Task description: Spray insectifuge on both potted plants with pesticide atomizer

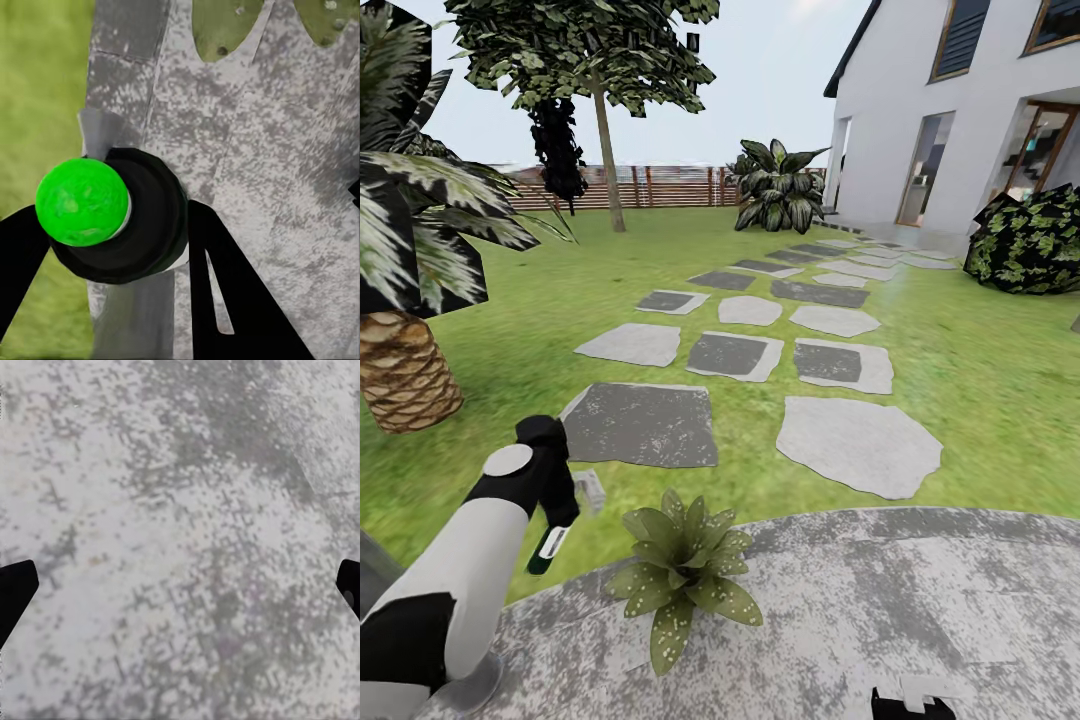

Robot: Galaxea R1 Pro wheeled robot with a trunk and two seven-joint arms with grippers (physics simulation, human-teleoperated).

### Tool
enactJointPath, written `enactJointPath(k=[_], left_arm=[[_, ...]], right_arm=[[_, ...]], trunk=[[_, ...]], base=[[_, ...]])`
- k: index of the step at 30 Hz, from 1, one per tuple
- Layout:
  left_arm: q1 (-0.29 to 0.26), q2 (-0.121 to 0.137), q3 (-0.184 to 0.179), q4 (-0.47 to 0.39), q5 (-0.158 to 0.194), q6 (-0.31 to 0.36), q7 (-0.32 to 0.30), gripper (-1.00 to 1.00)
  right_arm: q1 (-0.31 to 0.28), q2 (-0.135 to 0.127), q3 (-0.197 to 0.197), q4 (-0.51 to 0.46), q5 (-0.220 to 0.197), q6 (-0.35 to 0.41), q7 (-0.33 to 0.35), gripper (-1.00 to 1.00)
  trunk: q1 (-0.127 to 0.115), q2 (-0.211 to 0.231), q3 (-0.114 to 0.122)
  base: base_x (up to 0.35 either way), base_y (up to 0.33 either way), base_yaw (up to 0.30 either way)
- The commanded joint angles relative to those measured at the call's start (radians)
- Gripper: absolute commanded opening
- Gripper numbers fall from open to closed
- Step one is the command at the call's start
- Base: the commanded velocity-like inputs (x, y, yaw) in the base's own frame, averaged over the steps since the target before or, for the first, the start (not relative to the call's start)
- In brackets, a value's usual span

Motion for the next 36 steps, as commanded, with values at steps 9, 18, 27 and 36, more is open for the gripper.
enactJointPath(k=[9,18,27,36], left_arm=[[-0.006,-0.003,-0.003,0.009,-0.006,0.029,-0.007,-1.0],[-0.001,-0.005,-0.001,0.009,-0.008,0.031,-0.007,-1.0],[0.0,-0.005,-0.001,0.008,-0.009,0.032,-0.007,-1.0],[0.001,-0.007,-0.001,0.008,-0.01,0.03,-0.007,-1.0]], right_arm=[[-0.001,0.001,-0.008,0.001,0.01,-0.003,-0.003,1.0],[-0.001,-0.007,-0.008,0.003,0.012,-0.003,-0.002,1.0],[-0.001,-0.005,-0.008,0.001,0.012,-0.003,-0.002,1.0],[-0.001,-0.004,-0.008,0.001,0.012,-0.003,-0.002,1.0]], trunk=[[0.0,0.0,-0.001],[0.0,0.0,-0.001],[0.0,0.0,-0.001],[0.0,0.0,-0.001]], base=[[0.0,0.0,0.215],[0.007,-0.179,0.029],[0.092,-0.274,0.008],[-0.07,-0.24,0.244]])
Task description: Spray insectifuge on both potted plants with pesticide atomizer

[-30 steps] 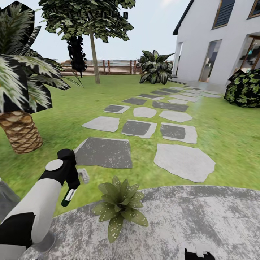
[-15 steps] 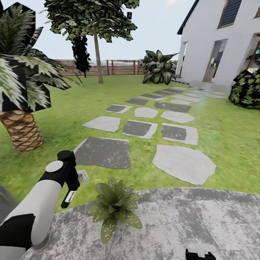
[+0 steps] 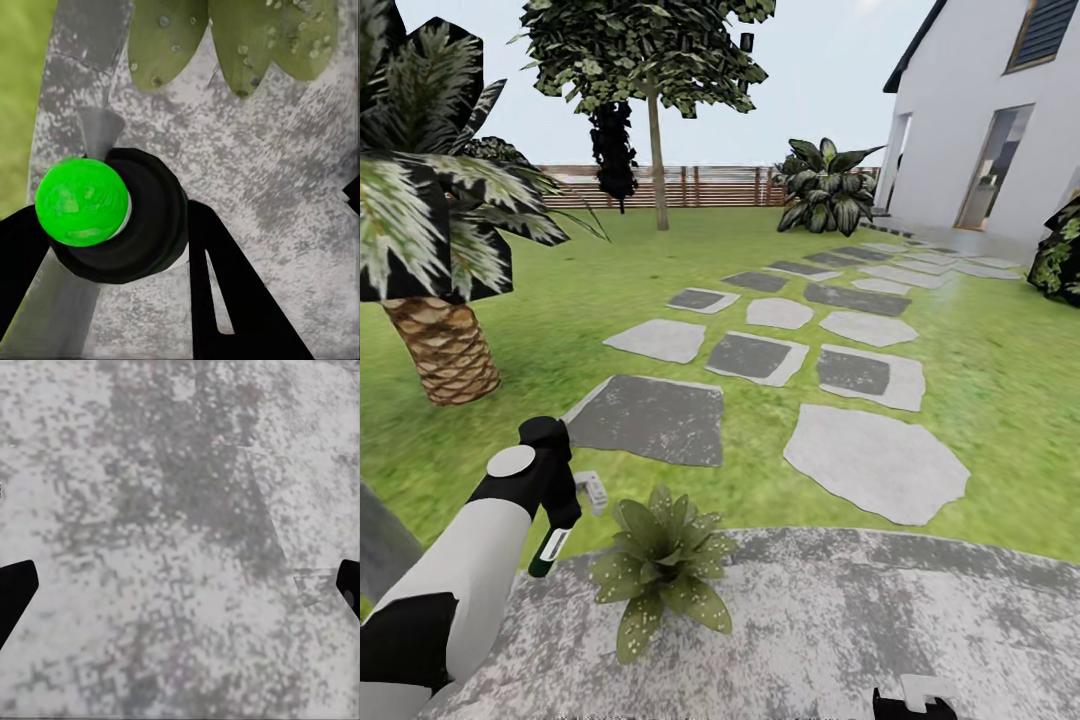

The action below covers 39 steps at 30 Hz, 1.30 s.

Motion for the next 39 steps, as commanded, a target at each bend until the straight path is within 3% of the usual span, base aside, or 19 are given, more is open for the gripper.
enactJointPath(k=[1,4,9,12,15,25,28,32,39], left_arm=[[0.0,-0.001,0.003,0.0,-0.007,0.01,-0.007,-1.0],[0.004,0.006,-0.003,-0.001,-0.017,0.007,-0.007,-1.0],[0.015,0.073,0.005,0.001,-0.033,-0.004,-0.007,-1.0],[0.071,0.087,0.001,0.0,-0.038,-0.003,-0.007,-1.0],[0.094,0.081,0.001,-0.001,-0.036,0.006,-0.007,-1.0],[0.089,0.066,0.013,-0.024,-0.023,0.014,-0.007,-1.0],[0.083,0.009,0.006,-0.092,-0.026,0.011,-0.007,-1.0],[0.081,-0.034,0.003,-0.139,-0.027,0.003,-0.007,-1.0],[0.076,-0.03,0.008,-0.143,-0.021,-0.002,-0.007,-1.0]], right_arm=[[-0.001,0.0,-0.008,0.001,0.01,-0.003,-0.002,1.0],[-0.001,-0.001,-0.008,0.001,0.01,-0.003,-0.002,1.0],[-0.001,0.0,-0.008,0.002,0.01,-0.003,-0.002,1.0],[-0.001,0.0,-0.008,0.002,0.01,-0.003,-0.002,1.0],[-0.001,0.0,-0.008,0.003,0.01,-0.003,-0.002,1.0],[-0.001,0.0,-0.007,0.003,0.01,-0.002,-0.002,1.0],[-0.001,0.0,-0.007,0.003,0.01,-0.002,-0.002,1.0],[-0.001,0.0,-0.007,0.003,0.01,-0.002,-0.001,1.0],[-0.001,0.0,-0.007,0.003,0.01,-0.001,-0.001,1.0]], trunk=[[-0.001,0.0,-0.001],[-0.001,0.0,-0.001],[-0.001,0.0,-0.001],[-0.001,0.0,-0.001],[-0.001,0.0,-0.001],[-0.001,0.0,-0.001],[-0.001,0.0,-0.001],[-0.001,0.0,-0.001],[-0.001,0.0,-0.001]], base=[[-0.066,-0.052,0.077],[-0.026,-0.02,0.03],[-0.003,-0.003,0.004],[0.0,0.0,0.0],[0.0,0.0,0.0],[0.09,-0.073,0.0],[0.006,-0.005,0.0],[0.0,0.0,0.0],[0.0,0.0,0.0]])
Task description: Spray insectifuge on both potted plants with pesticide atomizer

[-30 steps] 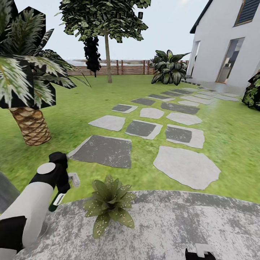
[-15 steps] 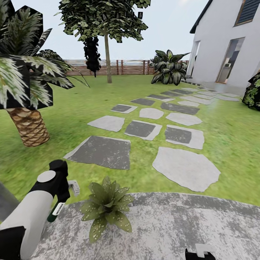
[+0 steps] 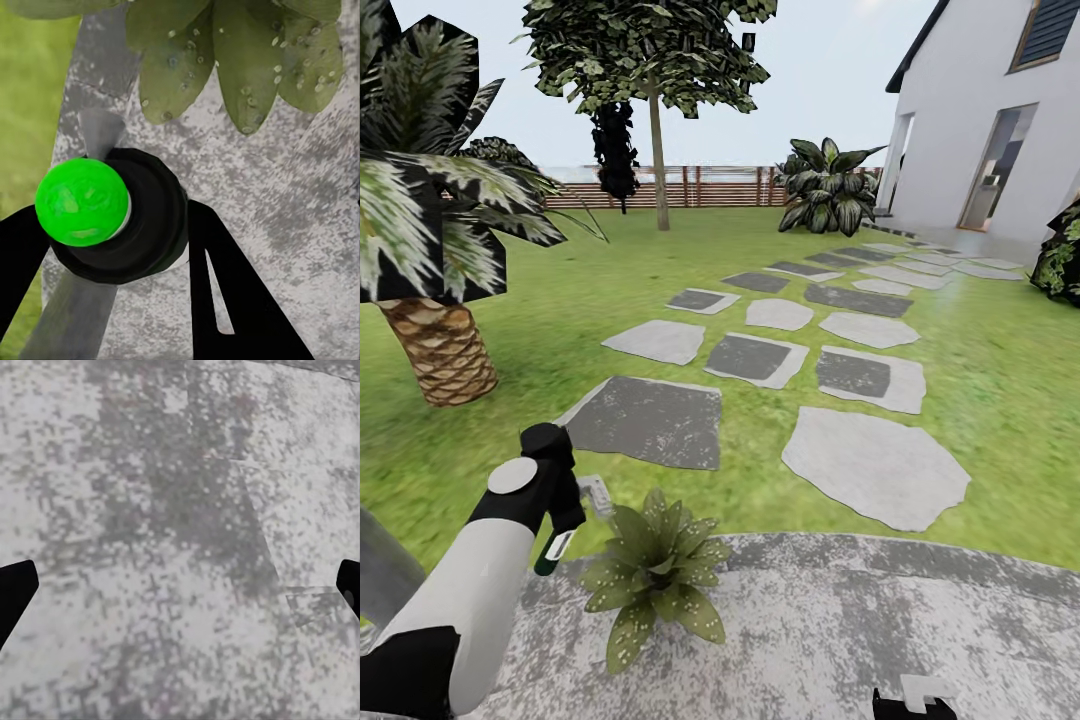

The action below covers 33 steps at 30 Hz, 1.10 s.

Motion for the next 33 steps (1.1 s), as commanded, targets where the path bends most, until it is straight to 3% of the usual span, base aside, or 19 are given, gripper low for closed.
enactJointPath(k=[1,10,16,25,33], left_arm=[[-0.011,0.0,0.003,-0.002,-0.001,0.011,-0.007,-1.0],[-0.127,-0.023,0.006,0.03,0.018,0.021,-0.007,-1.0],[-0.117,-0.016,0.006,0.14,0.017,0.025,-0.007,-1.0],[-0.075,-0.008,0.007,0.138,0.027,0.025,-0.007,-1.0],[-0.073,-0.012,0.002,0.14,0.028,0.024,-0.007,-1.0]], right_arm=[[-0.001,0.0,-0.008,0.001,0.01,-0.003,-0.002,1.0],[-0.001,0.0,-0.008,0.001,0.01,-0.003,-0.002,1.0],[-0.001,0.0,-0.008,0.001,0.01,-0.003,-0.003,1.0],[-0.001,0.002,-0.008,0.001,0.01,-0.004,-0.005,1.0],[-0.001,0.0,-0.01,0.001,0.01,-0.004,-0.004,1.0]], trunk=[[0.0,0.0,-0.001],[0.0,0.0,-0.001],[0.0,0.0,-0.001],[0.0,0.0,-0.001],[0.0,0.0,-0.001]], base=[[0.0,0.0,0.0],[0.0,0.0,0.0],[0.0,0.0,0.0],[0.0,-0.003,0.207],[-0.064,-0.211,0.065]])
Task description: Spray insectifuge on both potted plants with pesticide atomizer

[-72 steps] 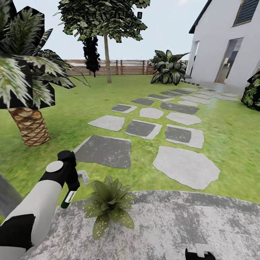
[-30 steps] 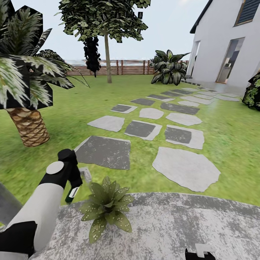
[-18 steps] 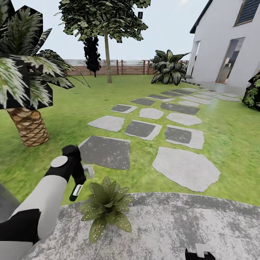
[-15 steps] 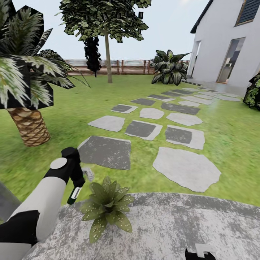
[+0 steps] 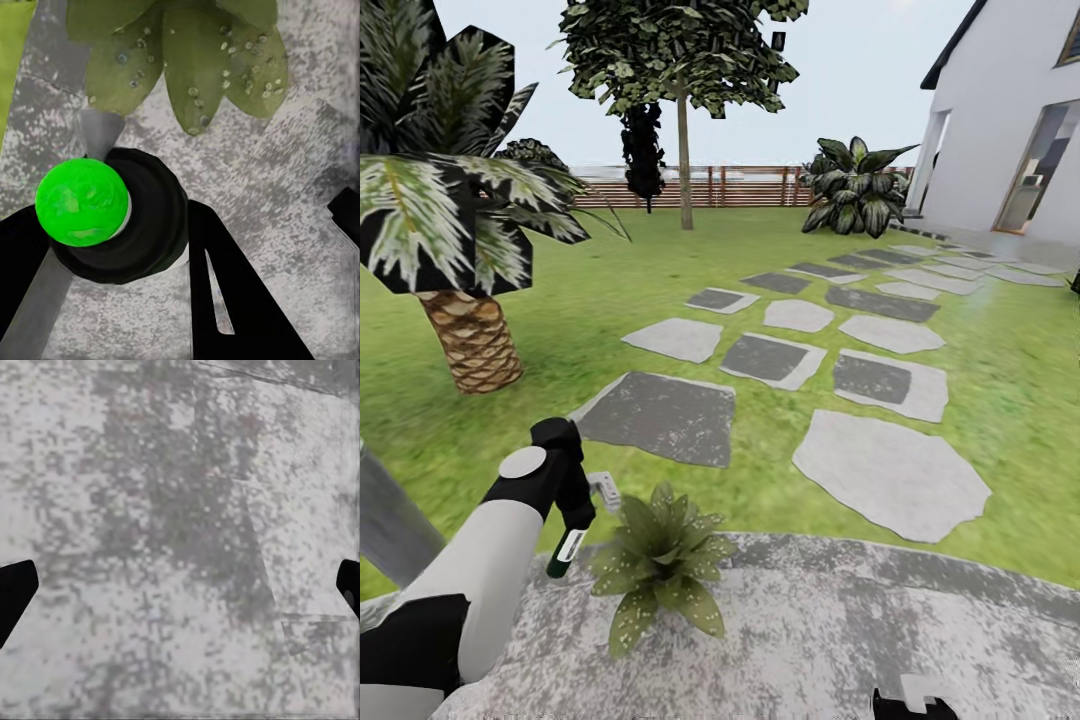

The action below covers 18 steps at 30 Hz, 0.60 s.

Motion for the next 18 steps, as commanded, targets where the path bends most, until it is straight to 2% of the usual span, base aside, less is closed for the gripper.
enactJointPath(k=[1,6,12,16,18], left_arm=[[-0.001,-0.002,0.002,-0.001,-0.007,0.011,-0.007,-1.0],[-0.001,-0.001,0.005,-0.002,-0.008,0.012,-0.007,-1.0],[0.002,0.005,0.005,-0.001,-0.011,0.01,-0.007,-1.0],[0.085,0.018,0.008,-0.004,-0.008,0.008,-0.007,-1.0],[0.1,0.018,0.01,-0.005,-0.007,0.008,-0.007,-1.0]], right_arm=[[-0.001,0.0,-0.008,0.001,0.01,-0.003,-0.002,1.0],[-0.001,-0.001,-0.008,0.002,0.01,-0.003,-0.002,1.0],[-0.001,-0.001,-0.008,0.003,0.01,-0.003,-0.001,1.0],[-0.001,-0.001,-0.008,0.003,0.01,-0.003,-0.001,1.0],[-0.001,-0.001,-0.008,0.003,0.01,-0.003,-0.001,1.0]], trunk=[[-0.001,0.0,-0.001],[-0.001,0.0,-0.001],[-0.001,0.0,-0.001],[-0.001,0.0,-0.001],[-0.001,0.0,-0.001]], base=[[-0.232,-0.206,0.003],[-0.221,-0.16,0.001],[-0.029,-0.017,0.0],[-0.001,-0.001,0.0],[0.0,0.0,0.0]])
